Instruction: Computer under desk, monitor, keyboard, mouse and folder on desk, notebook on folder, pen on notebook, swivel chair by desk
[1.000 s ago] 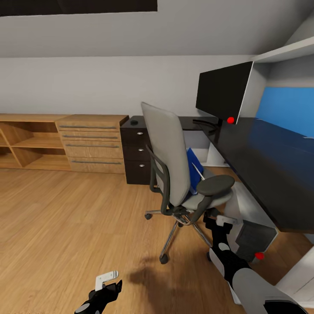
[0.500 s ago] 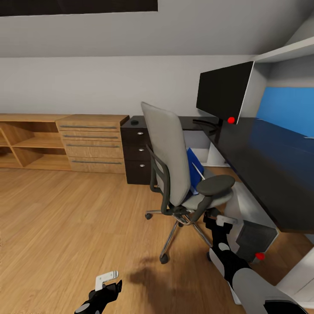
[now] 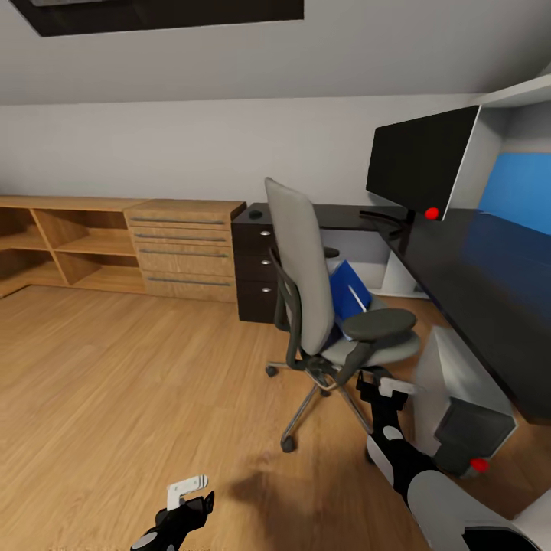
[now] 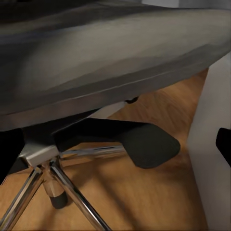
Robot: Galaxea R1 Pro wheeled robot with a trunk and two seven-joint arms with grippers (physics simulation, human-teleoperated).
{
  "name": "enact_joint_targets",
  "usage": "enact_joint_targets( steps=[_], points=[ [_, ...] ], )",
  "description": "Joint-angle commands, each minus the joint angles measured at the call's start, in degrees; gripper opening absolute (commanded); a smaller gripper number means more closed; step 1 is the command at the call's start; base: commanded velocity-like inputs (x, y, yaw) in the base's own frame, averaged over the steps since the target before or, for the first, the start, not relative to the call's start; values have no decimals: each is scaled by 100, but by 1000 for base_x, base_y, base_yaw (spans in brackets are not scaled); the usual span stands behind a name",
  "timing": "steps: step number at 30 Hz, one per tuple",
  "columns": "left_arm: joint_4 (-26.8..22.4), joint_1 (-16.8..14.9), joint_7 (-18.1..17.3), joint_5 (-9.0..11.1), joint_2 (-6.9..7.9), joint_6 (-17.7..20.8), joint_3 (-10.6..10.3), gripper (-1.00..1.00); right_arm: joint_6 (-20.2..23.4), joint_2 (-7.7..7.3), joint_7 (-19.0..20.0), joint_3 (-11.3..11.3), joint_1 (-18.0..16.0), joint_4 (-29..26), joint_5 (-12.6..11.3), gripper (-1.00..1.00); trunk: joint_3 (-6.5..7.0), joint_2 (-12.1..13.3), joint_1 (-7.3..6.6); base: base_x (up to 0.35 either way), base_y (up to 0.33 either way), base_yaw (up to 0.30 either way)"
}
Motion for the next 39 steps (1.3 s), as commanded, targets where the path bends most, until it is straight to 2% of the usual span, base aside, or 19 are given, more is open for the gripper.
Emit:
enact_joint_targets(
  steps=[1,30,39],
  points=[
    [-10,-1,14,60,-3,35,7,100,-27,1,5,2,-4,1,-26,100,-5,-2,-1,0,0,157],
    [-10,-1,17,52,5,-27,16,100,-24,11,5,2,-4,1,-26,100,-5,-2,-1,0,0,118],
    [-10,-1,14,51,5,-27,16,100,-25,15,5,2,-4,1,-26,100,-5,-2,-1,-27,50,32]
  ],
)
